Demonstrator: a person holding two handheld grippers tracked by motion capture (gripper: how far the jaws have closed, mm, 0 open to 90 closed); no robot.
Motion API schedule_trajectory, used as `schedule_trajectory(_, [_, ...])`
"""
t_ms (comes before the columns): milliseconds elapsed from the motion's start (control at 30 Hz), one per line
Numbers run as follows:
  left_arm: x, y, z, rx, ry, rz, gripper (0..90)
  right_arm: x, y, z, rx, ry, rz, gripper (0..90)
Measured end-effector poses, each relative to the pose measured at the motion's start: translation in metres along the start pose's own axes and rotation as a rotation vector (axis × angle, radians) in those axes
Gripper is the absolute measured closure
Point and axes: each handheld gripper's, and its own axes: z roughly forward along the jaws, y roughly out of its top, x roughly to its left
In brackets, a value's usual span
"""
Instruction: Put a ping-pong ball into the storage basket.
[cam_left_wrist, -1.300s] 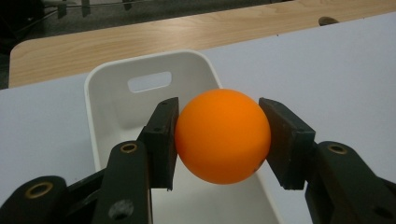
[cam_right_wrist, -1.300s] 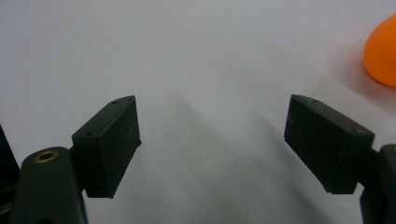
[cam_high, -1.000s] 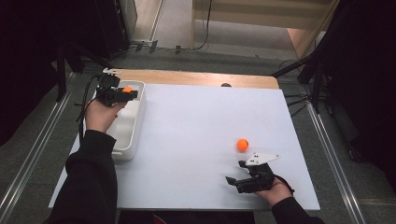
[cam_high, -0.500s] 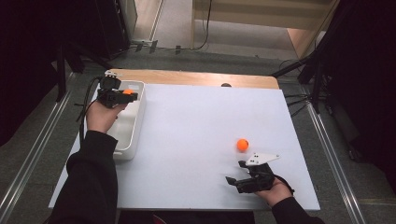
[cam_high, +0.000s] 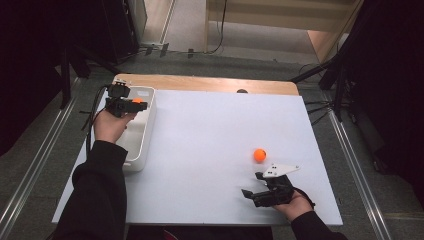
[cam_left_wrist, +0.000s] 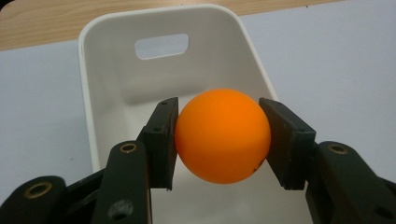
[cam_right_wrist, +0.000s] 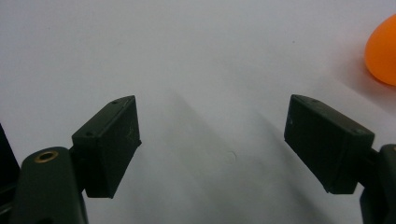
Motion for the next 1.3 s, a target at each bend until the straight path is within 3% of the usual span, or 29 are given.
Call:
schedule_trajectory(267, [0.003, -0.002, 0.004, 0.02, 0.008, -0.015, 50.2, 0.0, 0.0, 0.0, -0.002, 0.0, 0.001, 16.8])
schedule_trajectory(600, [0.003, -0.001, 0.002, 0.003, 0.001, -0.029, 49.9, 0.001, 0.0, 0.0, -0.003, 0.0, 0.0, 16.8])
schedule_trajectory(967, [0.003, 0.007, -0.015, -0.039, -0.049, -0.038, 29.5, 0.0, 0.0, 0.001, -0.004, 0.008, -0.007, 16.7])
schedule_trajectory(1300, [-0.006, 0.013, -0.028, -0.056, -0.078, -0.007, 28.4, 0.001, 0.0, 0.001, -0.004, 0.01, -0.008, 16.7])
